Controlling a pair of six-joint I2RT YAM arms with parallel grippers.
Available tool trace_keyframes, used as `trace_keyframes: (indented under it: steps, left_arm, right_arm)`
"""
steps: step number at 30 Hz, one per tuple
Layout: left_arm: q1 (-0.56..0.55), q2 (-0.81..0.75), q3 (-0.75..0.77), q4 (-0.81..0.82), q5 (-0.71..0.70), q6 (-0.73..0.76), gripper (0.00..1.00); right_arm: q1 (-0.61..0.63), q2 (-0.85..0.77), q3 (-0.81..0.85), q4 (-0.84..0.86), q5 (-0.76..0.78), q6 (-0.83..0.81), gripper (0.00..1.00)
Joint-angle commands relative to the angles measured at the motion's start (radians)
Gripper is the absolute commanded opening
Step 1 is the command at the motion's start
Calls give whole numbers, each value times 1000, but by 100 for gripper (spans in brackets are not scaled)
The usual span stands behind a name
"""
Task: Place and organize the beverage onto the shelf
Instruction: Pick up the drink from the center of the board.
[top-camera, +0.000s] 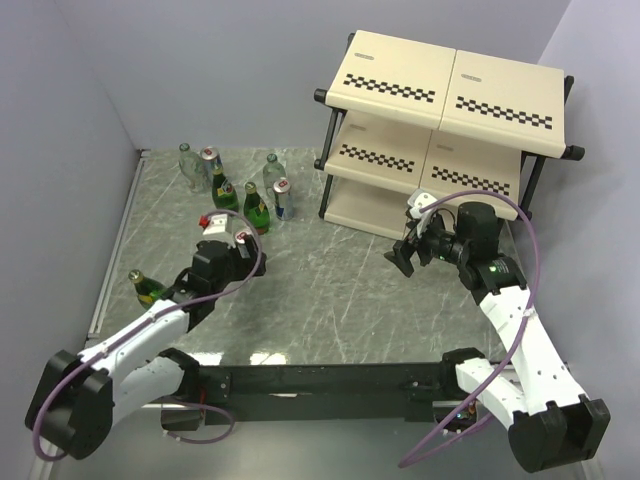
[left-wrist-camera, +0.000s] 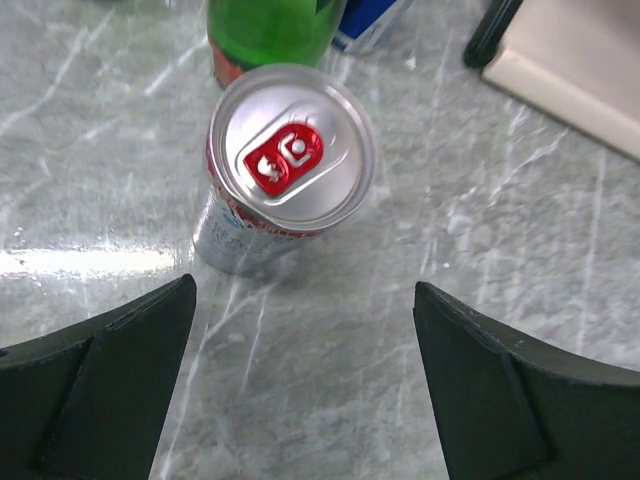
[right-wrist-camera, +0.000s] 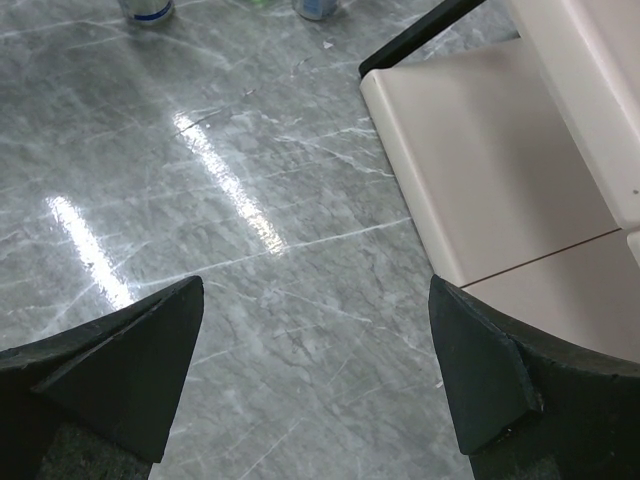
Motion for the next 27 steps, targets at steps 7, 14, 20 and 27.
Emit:
trace_keyframes:
  steps: [7,14,20,27]
  left_arm:
    - [-51,123,-90,320,-136,1,94]
    - [-63,233,-126,514,-196,67,88]
    - [-67,310,-90,538,-196,99,81]
    - [-75,362,-80,580,-231,101,79]
  right_arm:
    - [2,-7,22,4,-18,-14,99]
    - [-5,-15,24,1,-23,-18,99]
    - [-15,-19,25,-2,-23,-23,99]
    - [-33,-28,27,-6,-35,-27,99]
